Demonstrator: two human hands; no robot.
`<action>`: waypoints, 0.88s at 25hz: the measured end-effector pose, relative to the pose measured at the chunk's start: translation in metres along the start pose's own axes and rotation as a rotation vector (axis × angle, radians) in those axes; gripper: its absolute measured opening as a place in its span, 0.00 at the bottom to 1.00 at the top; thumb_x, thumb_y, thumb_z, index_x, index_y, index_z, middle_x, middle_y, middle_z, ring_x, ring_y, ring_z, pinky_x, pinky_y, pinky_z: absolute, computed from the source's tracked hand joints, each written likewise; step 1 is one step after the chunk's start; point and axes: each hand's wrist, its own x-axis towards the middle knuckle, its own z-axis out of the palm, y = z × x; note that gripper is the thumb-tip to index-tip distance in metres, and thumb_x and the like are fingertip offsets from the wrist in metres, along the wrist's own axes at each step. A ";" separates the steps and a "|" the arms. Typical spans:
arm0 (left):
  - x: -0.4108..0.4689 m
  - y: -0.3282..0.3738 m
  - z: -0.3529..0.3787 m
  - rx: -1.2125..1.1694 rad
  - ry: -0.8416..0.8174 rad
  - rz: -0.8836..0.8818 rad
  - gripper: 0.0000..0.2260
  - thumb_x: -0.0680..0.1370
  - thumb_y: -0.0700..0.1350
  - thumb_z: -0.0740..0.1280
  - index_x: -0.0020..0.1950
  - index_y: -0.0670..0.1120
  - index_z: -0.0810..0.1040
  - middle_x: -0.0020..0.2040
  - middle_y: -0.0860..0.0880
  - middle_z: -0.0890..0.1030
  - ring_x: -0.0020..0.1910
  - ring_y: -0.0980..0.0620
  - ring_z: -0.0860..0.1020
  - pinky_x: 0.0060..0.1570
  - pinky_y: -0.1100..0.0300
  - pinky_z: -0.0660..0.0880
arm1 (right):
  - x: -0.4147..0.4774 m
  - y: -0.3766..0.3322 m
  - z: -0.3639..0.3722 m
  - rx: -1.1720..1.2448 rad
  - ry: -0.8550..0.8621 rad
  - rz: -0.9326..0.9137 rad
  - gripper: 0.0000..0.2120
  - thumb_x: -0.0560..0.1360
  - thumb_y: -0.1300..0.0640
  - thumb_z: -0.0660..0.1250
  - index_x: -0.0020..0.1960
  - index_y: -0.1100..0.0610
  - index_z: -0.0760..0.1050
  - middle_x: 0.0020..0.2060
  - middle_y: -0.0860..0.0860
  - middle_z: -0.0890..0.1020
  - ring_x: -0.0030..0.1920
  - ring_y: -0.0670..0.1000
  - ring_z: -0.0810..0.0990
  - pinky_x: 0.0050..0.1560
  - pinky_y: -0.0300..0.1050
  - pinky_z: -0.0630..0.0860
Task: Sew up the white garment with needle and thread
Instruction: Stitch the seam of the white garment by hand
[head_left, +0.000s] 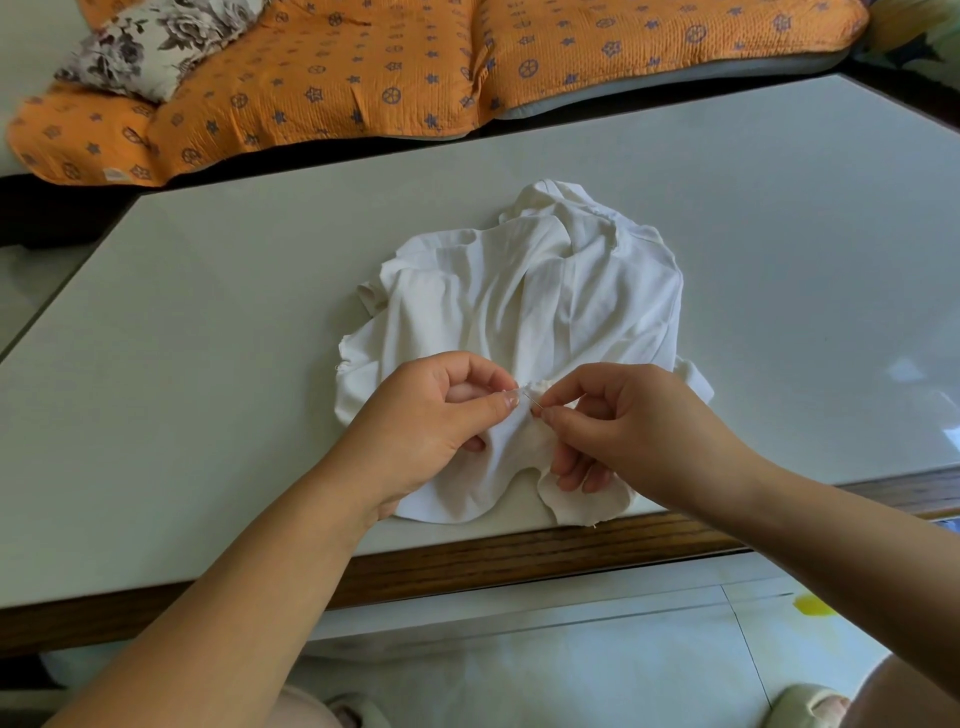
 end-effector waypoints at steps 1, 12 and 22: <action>0.000 0.000 0.000 0.004 0.000 0.003 0.01 0.76 0.42 0.72 0.47 0.48 0.83 0.41 0.48 0.86 0.41 0.55 0.81 0.42 0.64 0.79 | 0.000 0.000 0.000 -0.003 0.001 0.000 0.05 0.79 0.56 0.67 0.45 0.55 0.79 0.29 0.53 0.84 0.29 0.49 0.83 0.33 0.39 0.80; -0.005 -0.002 0.012 0.043 0.068 0.094 0.04 0.73 0.45 0.74 0.47 0.51 0.83 0.40 0.52 0.85 0.39 0.56 0.80 0.44 0.59 0.78 | -0.001 0.000 0.004 0.048 0.054 -0.034 0.04 0.81 0.58 0.64 0.47 0.57 0.76 0.33 0.54 0.85 0.32 0.52 0.84 0.35 0.43 0.82; -0.006 -0.003 0.020 0.218 0.067 0.218 0.10 0.75 0.43 0.72 0.45 0.61 0.83 0.31 0.63 0.79 0.32 0.65 0.76 0.38 0.73 0.70 | -0.004 -0.005 0.003 0.201 0.048 -0.004 0.05 0.80 0.59 0.65 0.52 0.57 0.70 0.33 0.56 0.85 0.33 0.56 0.85 0.35 0.45 0.82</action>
